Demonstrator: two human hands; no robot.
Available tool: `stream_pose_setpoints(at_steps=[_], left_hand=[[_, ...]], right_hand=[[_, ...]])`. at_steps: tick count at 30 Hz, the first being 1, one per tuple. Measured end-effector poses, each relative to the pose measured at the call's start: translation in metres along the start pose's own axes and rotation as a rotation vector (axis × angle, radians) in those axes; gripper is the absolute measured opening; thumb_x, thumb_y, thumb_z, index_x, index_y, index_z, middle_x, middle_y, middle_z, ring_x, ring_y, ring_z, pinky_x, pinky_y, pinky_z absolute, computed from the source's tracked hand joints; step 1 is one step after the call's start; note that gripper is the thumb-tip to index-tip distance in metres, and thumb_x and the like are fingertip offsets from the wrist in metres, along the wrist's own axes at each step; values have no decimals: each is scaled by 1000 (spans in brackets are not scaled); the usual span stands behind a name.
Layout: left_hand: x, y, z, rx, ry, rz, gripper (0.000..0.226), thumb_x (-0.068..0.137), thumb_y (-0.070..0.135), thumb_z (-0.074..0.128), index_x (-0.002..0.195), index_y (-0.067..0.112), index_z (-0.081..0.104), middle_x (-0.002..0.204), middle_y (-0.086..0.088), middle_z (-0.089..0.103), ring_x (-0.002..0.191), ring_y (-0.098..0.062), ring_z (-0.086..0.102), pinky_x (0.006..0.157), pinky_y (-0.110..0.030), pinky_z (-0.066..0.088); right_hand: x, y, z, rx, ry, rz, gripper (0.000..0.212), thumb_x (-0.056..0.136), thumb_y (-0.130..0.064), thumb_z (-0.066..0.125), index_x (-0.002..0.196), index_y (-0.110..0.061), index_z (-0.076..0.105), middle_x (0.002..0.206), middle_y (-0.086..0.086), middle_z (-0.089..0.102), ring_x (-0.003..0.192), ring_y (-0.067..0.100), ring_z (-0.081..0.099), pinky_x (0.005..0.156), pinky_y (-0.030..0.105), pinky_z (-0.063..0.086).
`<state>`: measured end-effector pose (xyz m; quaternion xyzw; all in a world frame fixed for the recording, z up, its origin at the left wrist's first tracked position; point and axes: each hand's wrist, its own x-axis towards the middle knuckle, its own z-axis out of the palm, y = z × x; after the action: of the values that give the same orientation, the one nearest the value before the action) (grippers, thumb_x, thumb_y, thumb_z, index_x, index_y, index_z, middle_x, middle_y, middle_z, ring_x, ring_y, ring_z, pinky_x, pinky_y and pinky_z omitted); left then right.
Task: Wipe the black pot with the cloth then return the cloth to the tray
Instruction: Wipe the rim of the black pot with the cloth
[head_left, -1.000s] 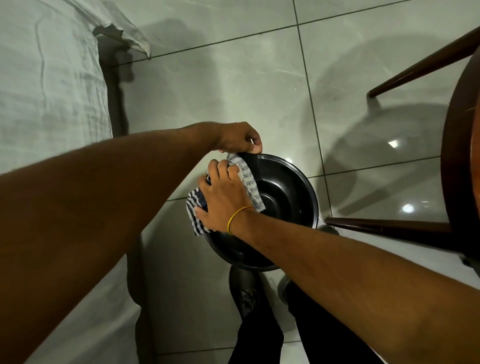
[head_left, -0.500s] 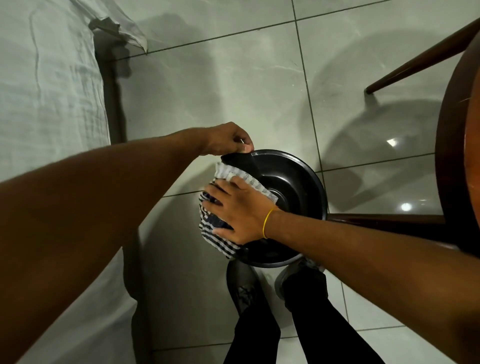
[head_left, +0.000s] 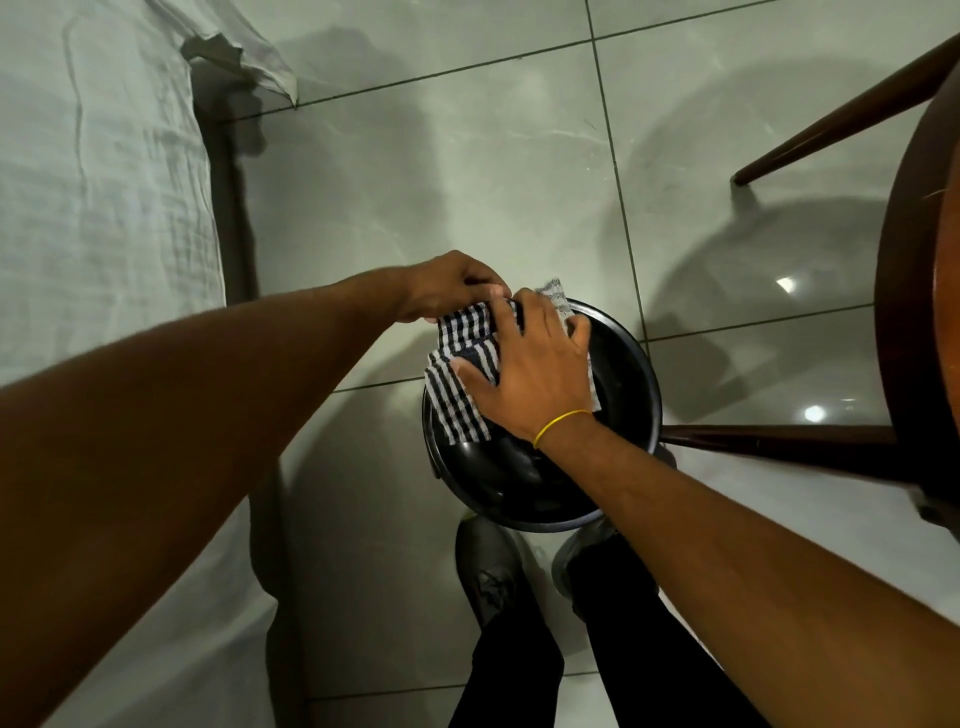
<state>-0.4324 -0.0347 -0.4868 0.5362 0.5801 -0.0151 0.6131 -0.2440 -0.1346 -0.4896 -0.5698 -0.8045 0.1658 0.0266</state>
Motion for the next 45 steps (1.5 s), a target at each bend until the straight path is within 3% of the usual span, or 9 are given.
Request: stream_pose_setpoints(at_steps=[5,19,25,29,32,36,38,41,45], left_hand=[[-1,-3,5,-32,29,18,29,109,23,55,128,12,73,119,-12,78,113,-32,74,101,-56,59],[-3,-1,8,-33,28,57,32,108,28,56,130,10,72,119,-7,77,108,-18,73,96,-38,61],[-3,1,12,-29,52,53,30,108,25,56,127,9,72,118,-9,77,110,-23,73,96,-38,61],[-2,4,13,8,68,55,27,109,25,55,122,9,73,98,0,74,76,3,70,58,-12,50],[0,2,14,20,75,45,29,109,28,55,122,9,73,88,1,70,52,4,57,44,-13,41],[-2,4,13,26,67,39,28,109,26,55,122,9,73,92,2,71,65,4,66,49,-13,48],[-4,6,12,4,59,32,28,108,28,57,122,11,74,105,-3,76,95,-14,74,69,-28,64],[-8,9,8,-2,44,1,29,107,30,58,122,12,74,115,-10,77,111,-30,73,93,-53,63],[-9,5,8,7,42,-11,30,107,32,57,122,11,72,114,-10,76,108,-30,73,88,-47,64]], right_hand=[[13,19,-8,-30,73,-109,72,102,-74,46,145,-17,57,134,2,67,122,27,62,104,57,37],[11,31,-13,-81,-15,-233,79,101,-71,44,158,-17,48,147,-2,62,132,28,56,99,54,38],[3,22,-7,-162,36,-85,75,107,-72,34,157,-19,48,140,1,64,134,33,56,101,61,35],[-5,20,-6,-120,72,116,68,108,-71,34,148,-18,53,135,0,63,131,32,54,98,60,34],[-8,18,-4,-92,80,145,65,108,-69,36,147,-19,53,135,-1,63,129,30,54,97,58,35],[-8,21,-6,-55,23,0,68,105,-69,41,153,-22,51,147,-1,61,137,28,52,104,61,37],[-8,23,-8,-70,-30,-96,74,103,-73,41,157,-23,49,155,-2,56,140,28,50,106,61,37],[-2,27,-13,-66,-77,-171,79,99,-77,42,158,-24,49,160,-2,53,144,30,48,106,61,37],[10,39,-22,-107,-148,-275,83,97,-79,40,161,-27,45,162,-2,51,146,33,48,107,63,38]])
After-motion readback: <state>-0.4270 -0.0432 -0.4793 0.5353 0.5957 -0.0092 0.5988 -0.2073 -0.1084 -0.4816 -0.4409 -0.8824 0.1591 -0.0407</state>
